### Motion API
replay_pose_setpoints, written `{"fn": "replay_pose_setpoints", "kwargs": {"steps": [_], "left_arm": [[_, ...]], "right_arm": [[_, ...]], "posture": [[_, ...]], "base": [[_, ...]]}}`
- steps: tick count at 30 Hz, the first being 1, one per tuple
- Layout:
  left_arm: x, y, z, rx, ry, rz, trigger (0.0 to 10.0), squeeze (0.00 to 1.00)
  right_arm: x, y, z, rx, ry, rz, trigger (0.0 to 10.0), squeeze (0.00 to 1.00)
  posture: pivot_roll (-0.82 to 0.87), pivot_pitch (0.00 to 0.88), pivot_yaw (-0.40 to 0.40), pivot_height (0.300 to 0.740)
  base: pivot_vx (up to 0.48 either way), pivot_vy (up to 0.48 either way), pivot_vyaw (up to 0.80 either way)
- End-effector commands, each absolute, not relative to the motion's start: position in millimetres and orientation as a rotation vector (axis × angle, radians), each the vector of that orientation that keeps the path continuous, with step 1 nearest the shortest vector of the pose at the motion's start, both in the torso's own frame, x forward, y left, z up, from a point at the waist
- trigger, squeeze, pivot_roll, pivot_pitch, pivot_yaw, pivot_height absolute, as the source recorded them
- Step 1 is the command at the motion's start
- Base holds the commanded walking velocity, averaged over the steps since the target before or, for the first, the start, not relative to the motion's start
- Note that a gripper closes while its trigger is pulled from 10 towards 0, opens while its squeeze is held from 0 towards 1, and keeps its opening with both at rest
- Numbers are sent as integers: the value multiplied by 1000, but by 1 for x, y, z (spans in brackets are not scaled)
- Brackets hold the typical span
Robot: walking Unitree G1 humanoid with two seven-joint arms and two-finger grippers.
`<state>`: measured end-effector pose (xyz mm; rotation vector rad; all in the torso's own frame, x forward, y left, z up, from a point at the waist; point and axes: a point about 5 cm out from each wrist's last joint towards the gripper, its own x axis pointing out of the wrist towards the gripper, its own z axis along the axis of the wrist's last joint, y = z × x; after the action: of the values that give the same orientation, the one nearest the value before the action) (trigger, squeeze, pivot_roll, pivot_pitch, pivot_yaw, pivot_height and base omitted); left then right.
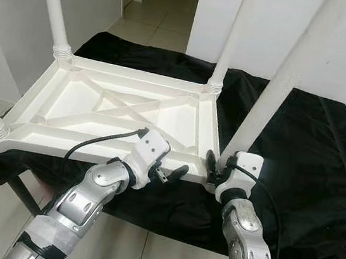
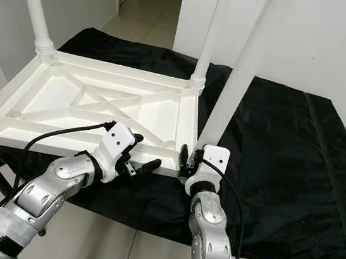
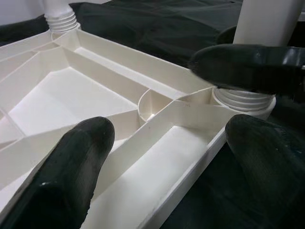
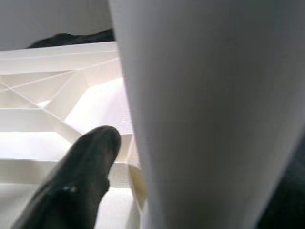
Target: Building children table
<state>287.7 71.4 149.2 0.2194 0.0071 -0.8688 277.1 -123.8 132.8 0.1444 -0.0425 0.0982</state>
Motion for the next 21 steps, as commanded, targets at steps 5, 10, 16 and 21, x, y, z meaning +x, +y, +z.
{"fn": "replay_pose_setpoints", "kwargs": {"steps": [5,10,16,21], "left_arm": [[278,65,153,220,-13,-969,10000,0],[273,63,155,183,-11,-1010,10000,0],[266,61,157,169,17,-1074,10000,0],[261,58,157,168,44,-1121,10000,0]], "right_arm": [[274,-133,135,112,-50,151,10000,133],[273,-145,138,94,-55,248,10000,0],[276,-152,137,1,-47,479,10000,0],[285,-158,135,-33,-19,602,10000,0]], "posture": [[-37,28,-42,740],[-42,29,-44,740],[-44,35,-31,740],[-34,33,-24,740]], "base": [[0,0,0],[0,0,0],[0,0,0],[0,0,0]]}}
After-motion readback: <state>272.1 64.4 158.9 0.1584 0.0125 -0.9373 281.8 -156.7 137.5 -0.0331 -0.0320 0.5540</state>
